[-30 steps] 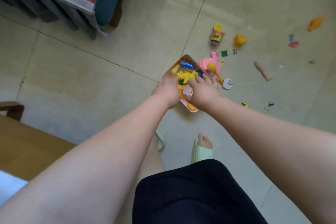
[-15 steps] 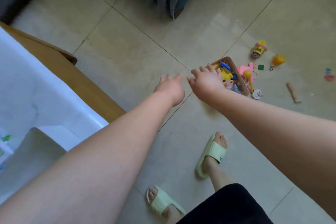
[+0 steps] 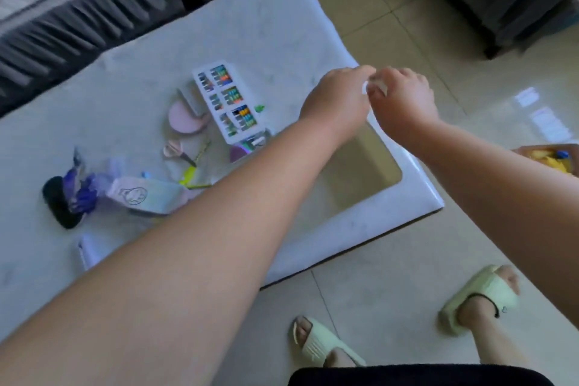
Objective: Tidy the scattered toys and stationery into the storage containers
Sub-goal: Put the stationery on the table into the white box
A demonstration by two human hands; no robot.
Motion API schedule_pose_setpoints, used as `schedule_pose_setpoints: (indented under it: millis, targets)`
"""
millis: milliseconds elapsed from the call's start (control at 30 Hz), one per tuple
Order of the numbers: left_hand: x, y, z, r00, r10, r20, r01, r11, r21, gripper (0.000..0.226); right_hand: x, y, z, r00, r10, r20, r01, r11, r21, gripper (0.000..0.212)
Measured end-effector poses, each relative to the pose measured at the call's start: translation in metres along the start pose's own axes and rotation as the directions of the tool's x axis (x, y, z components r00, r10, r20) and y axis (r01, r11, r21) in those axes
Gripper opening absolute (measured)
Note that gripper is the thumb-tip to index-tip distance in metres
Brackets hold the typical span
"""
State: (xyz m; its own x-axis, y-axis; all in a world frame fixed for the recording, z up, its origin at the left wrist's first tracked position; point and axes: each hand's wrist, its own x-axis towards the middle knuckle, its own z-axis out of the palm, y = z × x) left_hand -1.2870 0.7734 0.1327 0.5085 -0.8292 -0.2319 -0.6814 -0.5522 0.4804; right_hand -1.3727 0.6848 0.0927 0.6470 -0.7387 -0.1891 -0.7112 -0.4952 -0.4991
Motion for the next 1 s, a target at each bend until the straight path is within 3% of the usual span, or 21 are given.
schedule_pose_setpoints:
  millis: [200, 367, 567, 800, 900, 1000]
  targets:
    - [-0.088, -0.145, -0.045, 0.975, -0.222, 0.001, 0.222, 0.975, -0.015, 0.047, -0.031, -0.111, 0.068, 0.992, -0.086, 0.096, 0.093, 0.993, -0.066, 0.039]
    - [-0.143, -0.220, -0.048, 0.932, -0.359, 0.045, 0.361, 0.932, -0.030, 0.050, -0.044, -0.149, 0.111, 0.977, -0.111, 0.180, 0.132, 0.985, -0.110, 0.038]
    - [-0.142, -0.254, -0.039, 0.906, -0.414, 0.094, 0.420, 0.906, -0.056, 0.053, -0.034, -0.168, 0.141, 0.967, -0.090, 0.240, 0.123, 0.985, -0.124, 0.040]
    - [-0.072, -0.261, -0.033, 0.875, -0.470, 0.115, 0.483, 0.859, -0.172, 0.049, 0.010, -0.172, 0.160, 0.958, -0.010, 0.287, 0.027, 0.998, -0.054, 0.044]
    - [-0.029, -0.264, -0.027, 0.831, -0.547, 0.100, 0.547, 0.772, -0.324, 0.037, 0.032, -0.171, 0.169, 0.939, 0.033, 0.343, -0.037, 0.999, 0.004, 0.046]
    - [0.014, -0.266, -0.013, 0.697, -0.702, 0.147, 0.662, 0.551, -0.509, 0.040, 0.055, -0.167, 0.177, 0.907, 0.091, 0.412, -0.096, 0.995, -0.009, 0.047]
